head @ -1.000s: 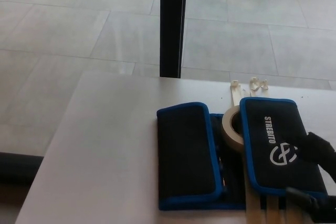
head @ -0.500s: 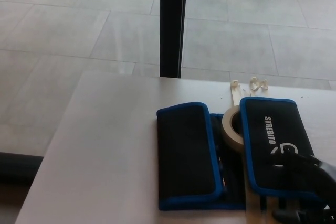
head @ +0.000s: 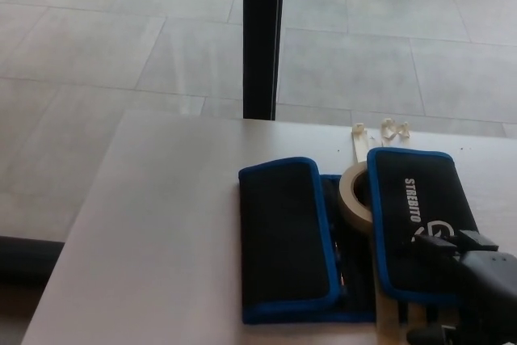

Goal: The robot uses its right hand to open a black folded toolkit cover kept in the middle of the desk

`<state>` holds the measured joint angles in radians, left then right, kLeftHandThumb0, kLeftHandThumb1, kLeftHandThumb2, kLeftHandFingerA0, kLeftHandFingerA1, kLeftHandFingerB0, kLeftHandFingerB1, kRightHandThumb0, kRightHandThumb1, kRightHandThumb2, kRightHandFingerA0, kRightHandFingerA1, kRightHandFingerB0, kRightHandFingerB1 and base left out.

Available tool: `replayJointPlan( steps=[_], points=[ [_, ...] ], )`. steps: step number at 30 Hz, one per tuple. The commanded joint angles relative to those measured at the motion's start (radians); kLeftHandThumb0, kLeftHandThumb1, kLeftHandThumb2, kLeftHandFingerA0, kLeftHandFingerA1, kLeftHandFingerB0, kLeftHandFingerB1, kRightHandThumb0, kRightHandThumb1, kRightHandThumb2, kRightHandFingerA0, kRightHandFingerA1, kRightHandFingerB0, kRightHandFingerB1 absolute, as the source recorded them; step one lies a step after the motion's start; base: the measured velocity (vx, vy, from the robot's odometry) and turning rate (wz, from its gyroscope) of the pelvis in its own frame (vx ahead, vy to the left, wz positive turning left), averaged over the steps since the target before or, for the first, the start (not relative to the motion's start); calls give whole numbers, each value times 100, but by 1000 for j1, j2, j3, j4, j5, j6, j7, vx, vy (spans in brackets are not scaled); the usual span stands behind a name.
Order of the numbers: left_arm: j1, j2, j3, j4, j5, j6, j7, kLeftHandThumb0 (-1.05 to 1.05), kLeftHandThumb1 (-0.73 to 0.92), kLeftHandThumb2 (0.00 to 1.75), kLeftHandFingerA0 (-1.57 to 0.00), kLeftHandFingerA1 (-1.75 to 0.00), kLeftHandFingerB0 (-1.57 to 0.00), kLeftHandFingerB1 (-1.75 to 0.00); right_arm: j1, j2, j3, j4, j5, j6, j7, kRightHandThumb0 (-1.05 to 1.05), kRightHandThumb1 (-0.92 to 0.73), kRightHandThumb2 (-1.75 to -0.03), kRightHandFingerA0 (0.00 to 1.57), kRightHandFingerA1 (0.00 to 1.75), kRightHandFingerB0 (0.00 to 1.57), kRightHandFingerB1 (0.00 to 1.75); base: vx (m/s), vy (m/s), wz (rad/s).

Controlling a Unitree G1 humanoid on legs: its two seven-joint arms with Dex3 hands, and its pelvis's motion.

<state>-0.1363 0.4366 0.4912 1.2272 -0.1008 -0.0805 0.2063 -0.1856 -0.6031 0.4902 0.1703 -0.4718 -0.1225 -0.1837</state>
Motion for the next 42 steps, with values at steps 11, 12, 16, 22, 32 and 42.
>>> replayJointPlan(
  steps=[11,12,16,22,32,42],
  points=[
    [-8,23,5,16,-21,-30,20,-46,51,56,-70,-73,-81,-54,-157,28,225,326,-549,155,-522,-41,-54,-57,0,49,23,39,0,0,0],
    [-8,23,5,16,-21,-30,20,-46,51,56,-70,-73,-81,-54,-159,29,228,331,-549,156,-526,-41,-54,-57,0,49,23,39,0,0,0],
    [-8,23,12,19,-29,-27,11,-47,51,56,-71,-73,-82,-54,-178,63,237,397,-571,264,-581,-18,-42,-76,0,11,20,41,0,0,0],
    [-9,22,9,17,-26,-25,13,-48,50,56,-72,-74,-82,-54,-200,113,189,494,-470,190,-664,-1,-42,-84,0,34,24,31,0,0,0],
    [-6,25,7,15,-25,-31,4,-49,52,56,-69,-73,-78,-53,-217,118,138,567,-406,63,-732,-20,-58,-68,104,170,41,43,0,0,0],
    [-12,23,13,14,-32,-26,4,-48,53,56,-70,-72,-79,-54,-246,108,116,595,-431,31,-810,-36,-64,-59,90,160,90,61,0,0,0]
  ],
)
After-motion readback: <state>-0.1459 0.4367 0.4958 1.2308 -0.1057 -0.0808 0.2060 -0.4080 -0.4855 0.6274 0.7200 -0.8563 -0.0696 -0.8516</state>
